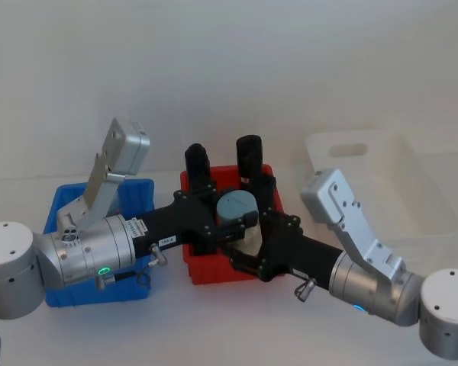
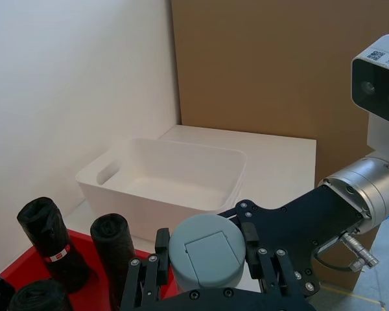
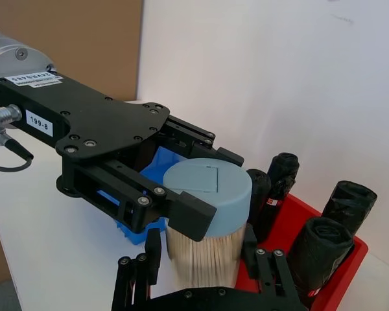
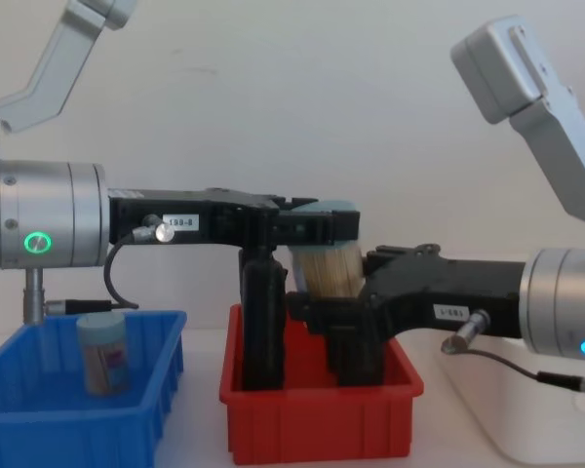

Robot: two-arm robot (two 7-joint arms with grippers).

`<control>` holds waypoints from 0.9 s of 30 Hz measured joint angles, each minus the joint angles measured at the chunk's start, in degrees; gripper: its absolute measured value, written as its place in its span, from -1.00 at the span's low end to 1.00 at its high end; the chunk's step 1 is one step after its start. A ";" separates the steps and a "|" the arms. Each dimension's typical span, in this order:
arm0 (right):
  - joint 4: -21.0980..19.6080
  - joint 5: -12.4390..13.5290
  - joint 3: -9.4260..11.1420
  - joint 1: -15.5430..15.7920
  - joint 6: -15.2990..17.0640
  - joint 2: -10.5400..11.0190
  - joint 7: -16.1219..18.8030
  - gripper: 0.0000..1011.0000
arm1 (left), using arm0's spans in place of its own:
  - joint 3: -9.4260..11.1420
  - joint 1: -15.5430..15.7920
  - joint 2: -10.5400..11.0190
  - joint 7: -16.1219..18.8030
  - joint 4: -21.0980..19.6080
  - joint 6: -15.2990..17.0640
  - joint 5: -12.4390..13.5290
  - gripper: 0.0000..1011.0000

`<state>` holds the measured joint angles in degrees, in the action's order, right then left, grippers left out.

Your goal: Pick the cotton swabs from the blue box and place them into the white box.

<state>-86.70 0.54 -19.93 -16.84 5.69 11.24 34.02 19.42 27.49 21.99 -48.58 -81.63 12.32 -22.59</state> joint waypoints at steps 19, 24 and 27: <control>0.69 -0.15 -0.61 -0.99 -0.62 -0.28 0.22 0.29 | 0.00 0.00 0.00 0.02 0.00 0.00 -0.01 0.87; 0.69 -0.11 -0.64 -1.00 -0.62 -0.11 -0.14 0.29 | 0.00 0.00 0.00 0.01 0.00 0.00 -0.01 0.99; 0.64 -0.03 -0.63 -0.97 -0.58 0.02 -0.39 0.29 | 0.00 0.00 0.00 0.01 0.00 0.00 0.00 0.99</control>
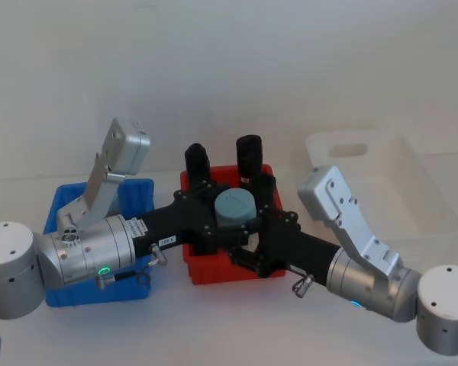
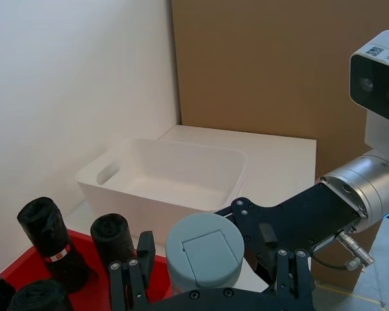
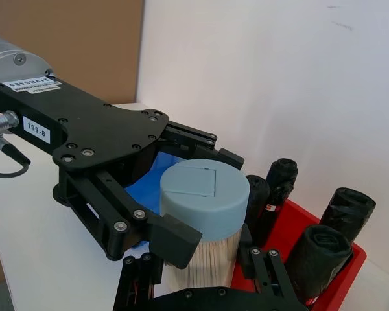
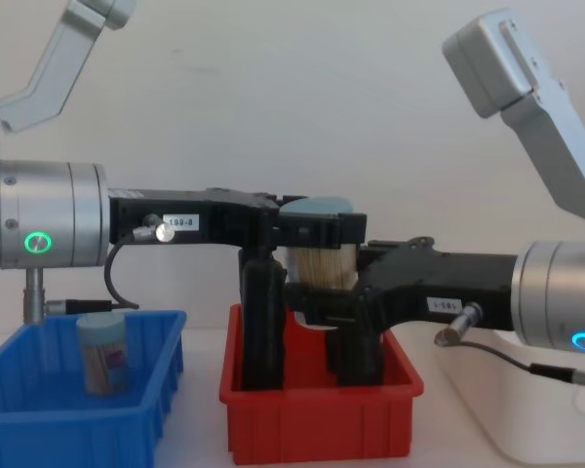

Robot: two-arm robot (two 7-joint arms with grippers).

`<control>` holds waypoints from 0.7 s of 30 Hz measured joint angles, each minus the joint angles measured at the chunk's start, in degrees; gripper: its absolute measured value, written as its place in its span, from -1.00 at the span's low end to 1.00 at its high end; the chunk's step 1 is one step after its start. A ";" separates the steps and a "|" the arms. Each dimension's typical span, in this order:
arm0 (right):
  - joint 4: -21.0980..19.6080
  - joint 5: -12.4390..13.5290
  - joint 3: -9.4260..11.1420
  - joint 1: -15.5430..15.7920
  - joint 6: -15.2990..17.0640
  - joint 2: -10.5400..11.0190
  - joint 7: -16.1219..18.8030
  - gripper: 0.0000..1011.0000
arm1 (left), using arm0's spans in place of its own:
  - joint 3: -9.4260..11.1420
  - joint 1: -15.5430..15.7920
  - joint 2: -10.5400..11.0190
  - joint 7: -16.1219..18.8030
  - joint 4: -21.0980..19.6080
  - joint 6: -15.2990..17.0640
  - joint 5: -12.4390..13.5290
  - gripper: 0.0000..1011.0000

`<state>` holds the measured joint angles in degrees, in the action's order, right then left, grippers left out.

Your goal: Pick the cotton swabs from the blue box and place them into the white box.

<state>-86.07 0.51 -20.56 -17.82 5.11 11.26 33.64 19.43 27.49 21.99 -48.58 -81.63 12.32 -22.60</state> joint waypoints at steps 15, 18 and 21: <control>-2.08 2.26 1.28 2.05 0.66 2.10 -4.91 0.29 | 0.00 0.00 0.00 -0.01 0.00 0.00 0.01 0.99; -2.73 2.96 1.78 2.71 0.74 2.74 -6.71 0.29 | 0.00 0.00 0.00 -0.01 0.00 0.00 0.01 0.99; -3.28 3.58 2.28 3.30 0.78 3.33 -8.50 0.29 | 0.00 0.00 0.00 -0.01 0.00 0.00 0.01 0.99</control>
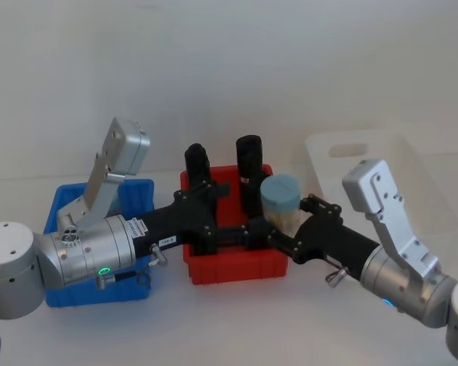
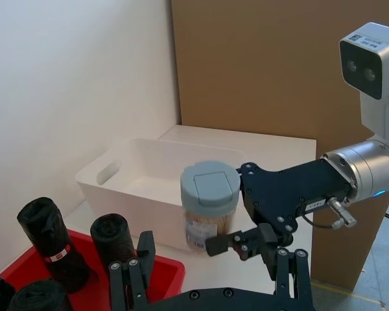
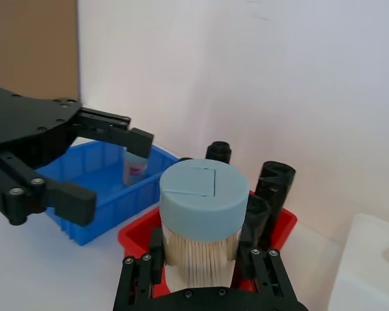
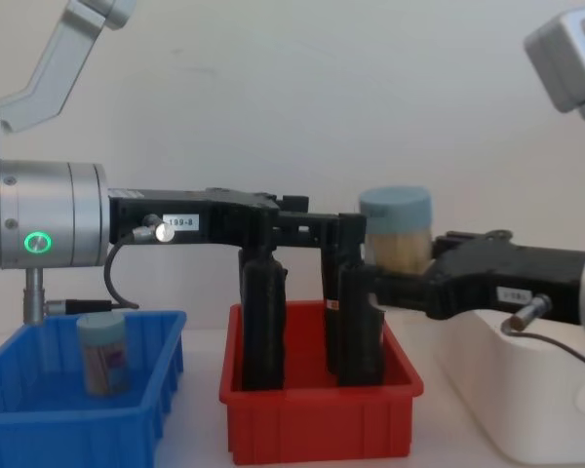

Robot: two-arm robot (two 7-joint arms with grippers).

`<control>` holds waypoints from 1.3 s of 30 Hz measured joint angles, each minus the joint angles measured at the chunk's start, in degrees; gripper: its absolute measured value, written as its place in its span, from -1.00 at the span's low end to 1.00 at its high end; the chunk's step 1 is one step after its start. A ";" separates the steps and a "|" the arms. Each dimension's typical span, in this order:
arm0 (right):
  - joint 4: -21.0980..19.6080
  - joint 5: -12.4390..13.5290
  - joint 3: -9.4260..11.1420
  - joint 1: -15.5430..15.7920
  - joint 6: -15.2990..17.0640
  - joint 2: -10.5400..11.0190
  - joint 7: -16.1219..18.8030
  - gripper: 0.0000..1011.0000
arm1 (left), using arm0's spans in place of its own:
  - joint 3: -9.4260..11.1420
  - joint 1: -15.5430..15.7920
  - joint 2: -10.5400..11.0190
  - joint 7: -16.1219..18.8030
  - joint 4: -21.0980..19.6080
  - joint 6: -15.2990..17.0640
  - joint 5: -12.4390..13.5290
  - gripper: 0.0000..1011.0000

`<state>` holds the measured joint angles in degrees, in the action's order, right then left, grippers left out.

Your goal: Pick the cotton swabs from the blue box and place them into the white box.

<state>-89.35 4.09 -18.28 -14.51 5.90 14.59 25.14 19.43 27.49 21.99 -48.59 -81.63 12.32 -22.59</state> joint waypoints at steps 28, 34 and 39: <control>2.83 4.02 5.22 0.55 1.35 2.90 -17.88 0.29 | 0.00 0.00 0.00 0.00 0.00 0.00 -0.01 0.99; 6.55 4.47 5.82 -1.55 1.85 2.30 -19.41 0.29 | 0.00 0.00 0.00 0.00 0.00 0.00 -0.01 0.99; 9.74 4.73 6.07 -3.34 1.88 1.71 -19.56 0.29 | 0.00 0.00 0.00 0.00 0.00 0.00 -0.01 0.99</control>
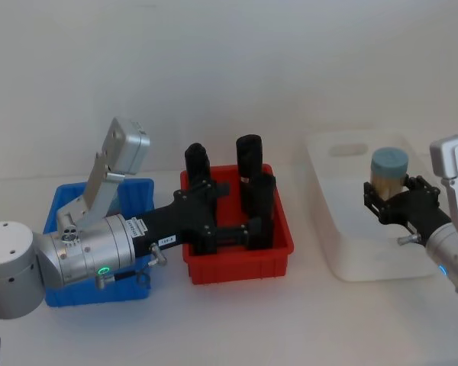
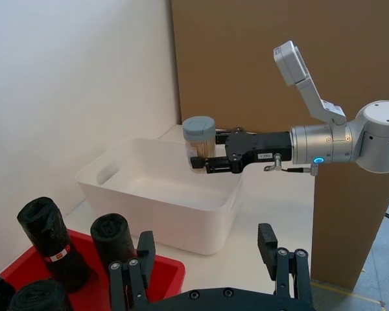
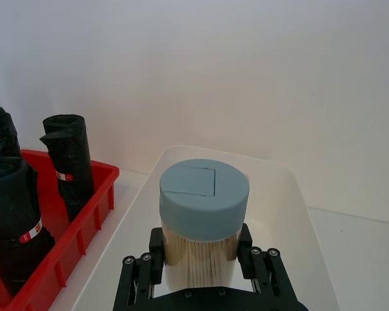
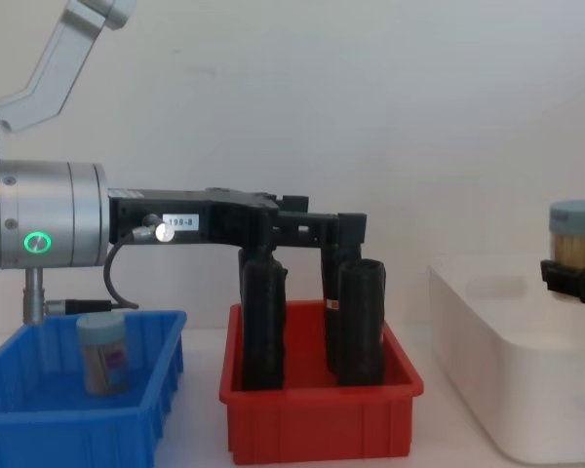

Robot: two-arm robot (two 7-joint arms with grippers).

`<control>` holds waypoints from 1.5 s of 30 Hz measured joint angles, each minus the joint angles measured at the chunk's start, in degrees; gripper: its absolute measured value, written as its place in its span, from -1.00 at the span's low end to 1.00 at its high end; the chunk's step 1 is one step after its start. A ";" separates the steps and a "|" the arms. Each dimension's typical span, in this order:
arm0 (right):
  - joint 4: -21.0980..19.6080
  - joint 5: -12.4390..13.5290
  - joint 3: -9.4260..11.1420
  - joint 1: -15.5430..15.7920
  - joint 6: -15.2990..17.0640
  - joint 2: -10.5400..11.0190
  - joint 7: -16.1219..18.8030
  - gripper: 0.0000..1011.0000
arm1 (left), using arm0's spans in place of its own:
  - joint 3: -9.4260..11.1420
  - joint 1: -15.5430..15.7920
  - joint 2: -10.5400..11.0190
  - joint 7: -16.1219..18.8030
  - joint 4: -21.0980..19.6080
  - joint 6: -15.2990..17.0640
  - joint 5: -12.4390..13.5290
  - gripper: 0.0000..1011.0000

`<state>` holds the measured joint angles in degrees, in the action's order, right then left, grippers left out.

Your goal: Pick the cotton swabs from the blue box and place them into the white box.

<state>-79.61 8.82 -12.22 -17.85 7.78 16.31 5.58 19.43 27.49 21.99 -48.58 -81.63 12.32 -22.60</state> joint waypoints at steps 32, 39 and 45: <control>9.22 -0.68 0.14 -4.27 -0.62 -1.62 1.84 0.98 | 0.00 0.00 0.00 0.00 0.00 0.00 0.00 0.99; 8.78 -0.76 0.31 -3.98 -1.36 -1.49 1.83 0.98 | 0.00 0.00 0.00 0.00 0.00 0.00 0.00 0.99; 7.55 -0.78 0.50 -3.37 -2.34 -1.25 1.55 0.98 | 0.00 0.00 0.00 0.00 0.00 0.00 0.00 0.99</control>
<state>-72.06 8.04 -11.71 -21.22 5.44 15.05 7.13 19.43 27.49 21.99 -48.58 -81.63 12.32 -22.60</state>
